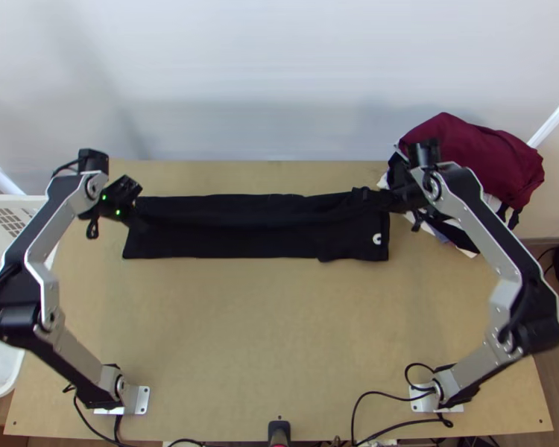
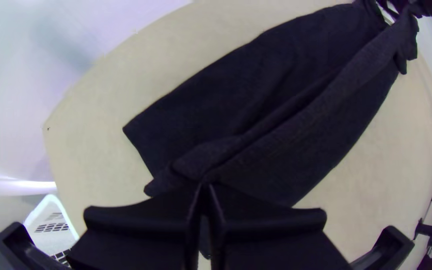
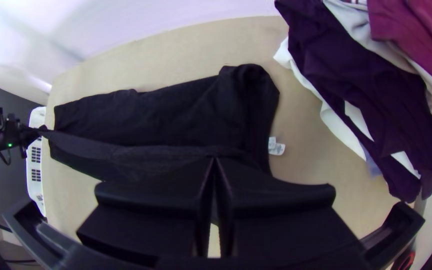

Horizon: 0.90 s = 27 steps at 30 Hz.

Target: Fold the t-shirt

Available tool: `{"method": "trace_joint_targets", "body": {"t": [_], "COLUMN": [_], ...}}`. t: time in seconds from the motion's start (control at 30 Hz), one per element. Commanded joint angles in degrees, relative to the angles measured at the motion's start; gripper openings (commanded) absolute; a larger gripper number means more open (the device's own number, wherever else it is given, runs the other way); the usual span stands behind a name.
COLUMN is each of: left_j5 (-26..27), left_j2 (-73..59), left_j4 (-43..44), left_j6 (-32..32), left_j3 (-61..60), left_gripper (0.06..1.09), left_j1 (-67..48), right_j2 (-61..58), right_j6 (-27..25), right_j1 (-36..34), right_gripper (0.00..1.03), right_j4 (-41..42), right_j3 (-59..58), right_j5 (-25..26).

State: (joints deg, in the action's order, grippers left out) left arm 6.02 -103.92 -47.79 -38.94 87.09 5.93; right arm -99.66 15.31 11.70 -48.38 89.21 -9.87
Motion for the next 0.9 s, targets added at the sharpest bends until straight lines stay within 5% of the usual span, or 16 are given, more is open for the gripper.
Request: {"method": "trace_joint_targets", "body": {"t": [0.0, 0.3, 0.33, 0.37, 0.43, 0.47, 0.5, 0.57, 0.73, 0.87], "left_j5": [-0.22, -0.57, -0.57, -0.57, -0.57, -0.57, -0.48, 0.92, 12.00, 14.02], "left_j2": [-4.54, -12.80, -13.50, -13.94, -13.68, -13.42, -13.06, -12.01, -7.70, -5.86], "left_j4": [-0.02, -1.60, -2.48, -3.98, -4.94, -5.03, -5.38, -5.38, -4.33, -3.36], "left_j6": [1.76, 4.49, 5.10, 5.63, 5.89, 6.33, 6.42, 7.47, 10.81, 11.25], "left_j3": [5.81, 15.74, 16.89, 18.03, 18.12, 17.94, 17.59, 16.62, 12.84, 9.24], "left_gripper": [0.10, 0.10, 0.14, 0.30, 0.71, 0.86, 0.93, 1.03, 1.03, 1.03], "left_j1": [-0.40, -0.57, -0.66, -0.92, -1.45, -1.63, -1.98, -1.98, 1.80, 5.49], "right_j2": [-4.23, -13.99, -14.78, -15.30, -15.48, -15.30, -14.78, -11.96, 0.43, 8.60], "right_j6": [-0.98, -1.42, -1.25, -0.98, -0.55, -0.46, -0.46, 0.69, 0.86, 2.62], "right_j1": [-0.54, -1.33, -1.51, -1.60, -1.51, -1.33, -1.16, -0.54, 2.45, 3.41], "right_gripper": [0.03, 0.03, 0.03, 0.07, 0.50, 0.81, 1.01, 1.00, 1.00, 0.99], "right_j4": [0.39, 0.57, 1.10, 2.68, 4.52, 4.70, 4.96, 6.19, 9.09, 8.92], "right_j3": [4.04, 12.74, 13.54, 14.06, 14.50, 14.77, 15.20, 14.59, 10.20, 9.76], "right_j5": [0.38, 3.19, 3.36, 4.07, 4.86, 4.86, 4.86, 4.86, 4.86, 4.77]}}
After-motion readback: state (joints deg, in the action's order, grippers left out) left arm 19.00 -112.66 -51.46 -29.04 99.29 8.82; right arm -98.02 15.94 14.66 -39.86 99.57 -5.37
